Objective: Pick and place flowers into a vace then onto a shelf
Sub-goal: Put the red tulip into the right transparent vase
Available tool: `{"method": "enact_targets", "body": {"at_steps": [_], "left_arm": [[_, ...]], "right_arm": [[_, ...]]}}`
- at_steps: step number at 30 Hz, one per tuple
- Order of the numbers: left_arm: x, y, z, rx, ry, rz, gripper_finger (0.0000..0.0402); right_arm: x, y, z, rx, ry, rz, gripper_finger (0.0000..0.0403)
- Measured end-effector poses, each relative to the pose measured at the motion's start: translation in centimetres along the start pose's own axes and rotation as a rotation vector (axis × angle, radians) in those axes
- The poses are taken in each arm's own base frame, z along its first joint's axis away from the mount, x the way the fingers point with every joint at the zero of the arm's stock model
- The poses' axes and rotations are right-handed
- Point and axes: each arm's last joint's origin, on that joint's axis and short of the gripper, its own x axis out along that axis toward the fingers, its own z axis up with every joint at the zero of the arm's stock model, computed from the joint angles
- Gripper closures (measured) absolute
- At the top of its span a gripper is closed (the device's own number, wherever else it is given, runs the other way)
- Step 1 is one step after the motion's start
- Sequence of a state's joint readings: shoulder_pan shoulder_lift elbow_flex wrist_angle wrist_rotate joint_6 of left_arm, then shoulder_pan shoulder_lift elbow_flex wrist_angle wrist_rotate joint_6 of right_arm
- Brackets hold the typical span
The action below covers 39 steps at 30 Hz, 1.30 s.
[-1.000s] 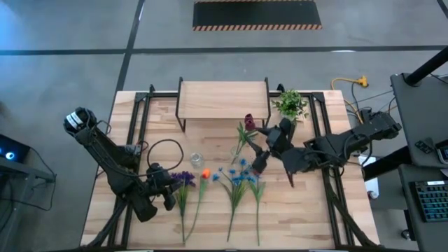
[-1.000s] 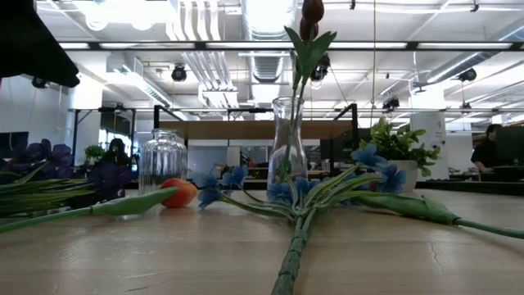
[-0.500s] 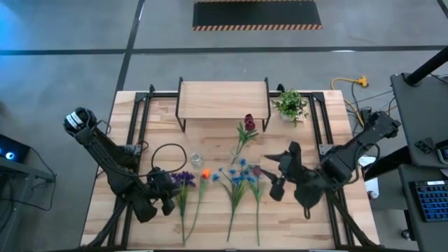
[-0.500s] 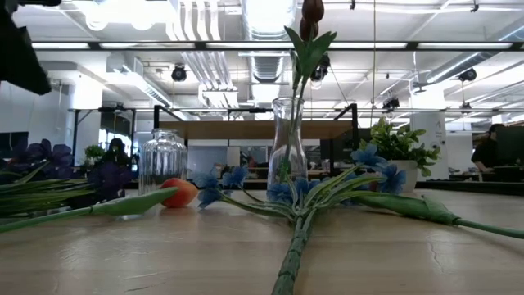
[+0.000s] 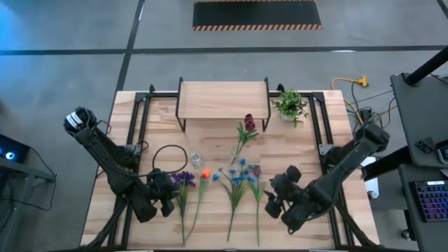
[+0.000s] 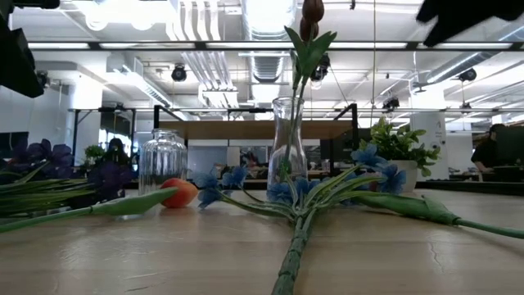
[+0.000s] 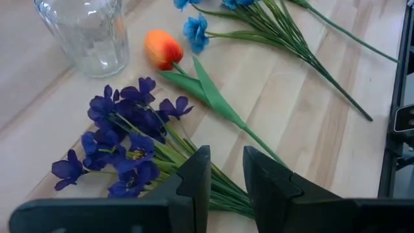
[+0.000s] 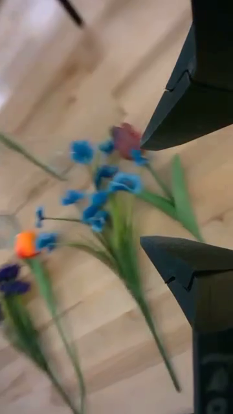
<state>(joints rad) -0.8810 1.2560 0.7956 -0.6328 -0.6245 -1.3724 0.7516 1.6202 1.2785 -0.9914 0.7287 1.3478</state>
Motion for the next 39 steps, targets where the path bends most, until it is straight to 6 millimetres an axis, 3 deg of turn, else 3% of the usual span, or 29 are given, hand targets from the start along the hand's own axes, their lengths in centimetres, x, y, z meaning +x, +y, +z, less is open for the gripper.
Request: {"method": "enact_targets", "body": {"at_steps": [8,15,30,39], "left_arm": [[0.1,0.1,-0.1,0.048,0.001,0.007,0.0327],[0.2,0.4,-0.2,0.135,0.004,0.015,0.0327],[0.3,0.4,-0.2,0.221,-0.008,0.021,0.0327],[0.3,0.5,-0.2,0.224,-0.012,0.023,0.0327]], "right_arm": [[3.1,1.2,-2.7,0.179,0.123,-0.093,0.0184],[5.3,1.5,-3.8,0.346,0.133,-0.176,0.0184],[10.0,-0.7,-2.1,0.468,0.269,-0.131,0.0184],[10.1,-3.4,-1.1,0.538,0.355,-0.144,0.0191]]}}
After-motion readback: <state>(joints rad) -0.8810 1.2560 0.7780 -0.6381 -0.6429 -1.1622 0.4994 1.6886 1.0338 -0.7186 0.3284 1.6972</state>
